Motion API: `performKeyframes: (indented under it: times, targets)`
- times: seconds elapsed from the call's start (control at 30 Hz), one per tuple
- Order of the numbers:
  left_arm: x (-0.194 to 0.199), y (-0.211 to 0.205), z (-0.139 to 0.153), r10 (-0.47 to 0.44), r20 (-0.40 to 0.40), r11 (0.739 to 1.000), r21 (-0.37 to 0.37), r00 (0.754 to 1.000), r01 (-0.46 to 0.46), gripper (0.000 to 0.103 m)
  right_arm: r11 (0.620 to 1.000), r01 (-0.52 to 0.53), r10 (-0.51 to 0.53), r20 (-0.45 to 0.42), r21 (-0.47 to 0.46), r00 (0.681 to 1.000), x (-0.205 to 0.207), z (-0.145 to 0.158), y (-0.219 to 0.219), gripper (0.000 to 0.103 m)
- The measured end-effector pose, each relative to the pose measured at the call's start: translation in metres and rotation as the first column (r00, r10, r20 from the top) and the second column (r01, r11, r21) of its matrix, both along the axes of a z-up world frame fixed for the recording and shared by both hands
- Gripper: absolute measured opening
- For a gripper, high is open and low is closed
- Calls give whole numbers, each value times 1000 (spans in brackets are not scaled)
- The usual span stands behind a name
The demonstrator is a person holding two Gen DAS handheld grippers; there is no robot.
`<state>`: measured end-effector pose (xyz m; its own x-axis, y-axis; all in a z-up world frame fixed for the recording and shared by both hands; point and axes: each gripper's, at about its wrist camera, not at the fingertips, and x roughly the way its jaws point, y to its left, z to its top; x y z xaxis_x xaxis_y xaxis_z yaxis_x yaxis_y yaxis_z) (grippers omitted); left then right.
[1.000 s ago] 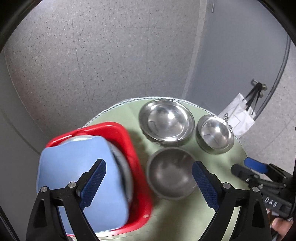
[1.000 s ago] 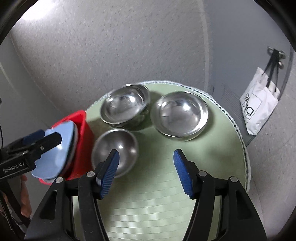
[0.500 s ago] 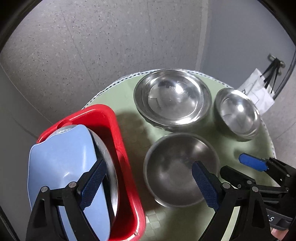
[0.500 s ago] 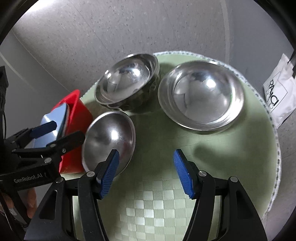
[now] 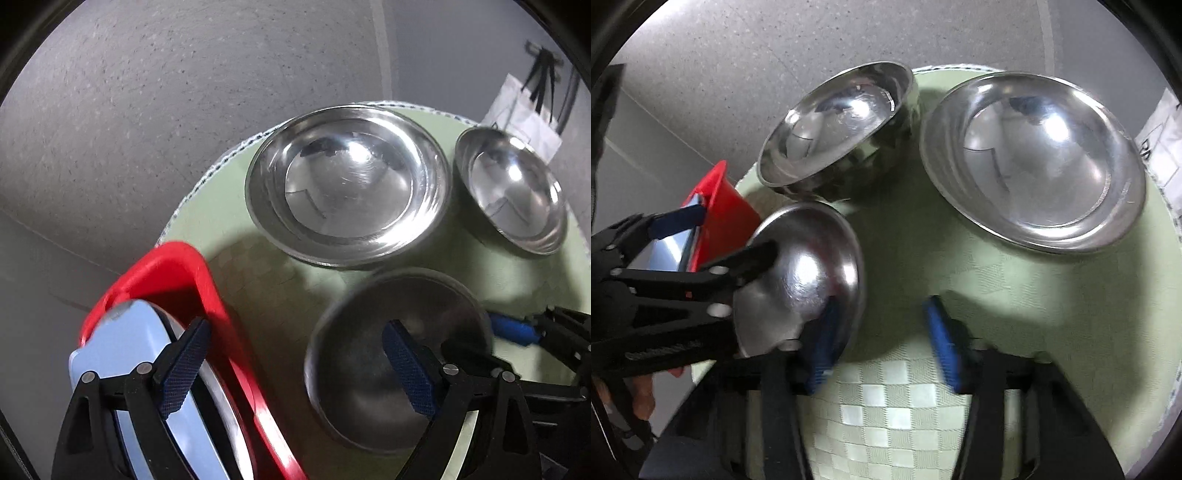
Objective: Organize plates and bowls
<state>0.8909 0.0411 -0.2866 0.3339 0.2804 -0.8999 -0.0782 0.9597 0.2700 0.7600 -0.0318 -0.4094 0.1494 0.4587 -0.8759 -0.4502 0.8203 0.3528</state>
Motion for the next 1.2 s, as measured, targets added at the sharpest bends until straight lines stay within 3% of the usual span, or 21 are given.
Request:
performKeyframes:
  times: [0.07, 0.17, 0.33, 0.5, 0.73, 0.8, 0.87, 1.07, 1.2]
  targets:
    - [6, -3, -7, -14, -10, 999, 29, 1000, 14, 91, 1000, -6, 6, -9, 9, 1000, 0, -2, -1, 16]
    - [12, -2, -16, -19, -5, 999, 26, 1000, 19, 88, 999, -9, 9, -21, 36, 1000, -1, -2, -5, 10]
    - [7, -17, -13, -72, 14, 996, 53, 997, 71, 86, 999, -1, 2, -25, 52, 1000, -3, 1, -14, 8]
    - [6, -36, -24, -116, 7, 993, -7, 993, 116, 85, 996, 36, -33, -37, 86, 999, -4, 3, -35, 5]
    - [9, -52, -57, -144, -42, 986, -96, 989, 139, 51, 991, 85, -79, -56, 107, 995, -7, 4, -67, 5]
    - [13, -52, -72, -159, -63, 977, -153, 985, 148, 44, 990, 90, -85, -51, 109, 995, -8, 4, -73, 5]
    - [19, -50, -78, -179, -67, 964, -210, 981, 162, 27, 990, 91, -86, -49, 109, 995, -8, 3, -76, 6]
    - [14, -44, -73, -176, -41, 942, -296, 984, 156, 18, 987, 106, -100, -49, 121, 994, -10, 10, -93, 6]
    - [10, -49, -51, -173, 23, 940, -295, 985, 172, 18, 988, 90, -92, 6, 122, 996, -12, 39, -98, 6]
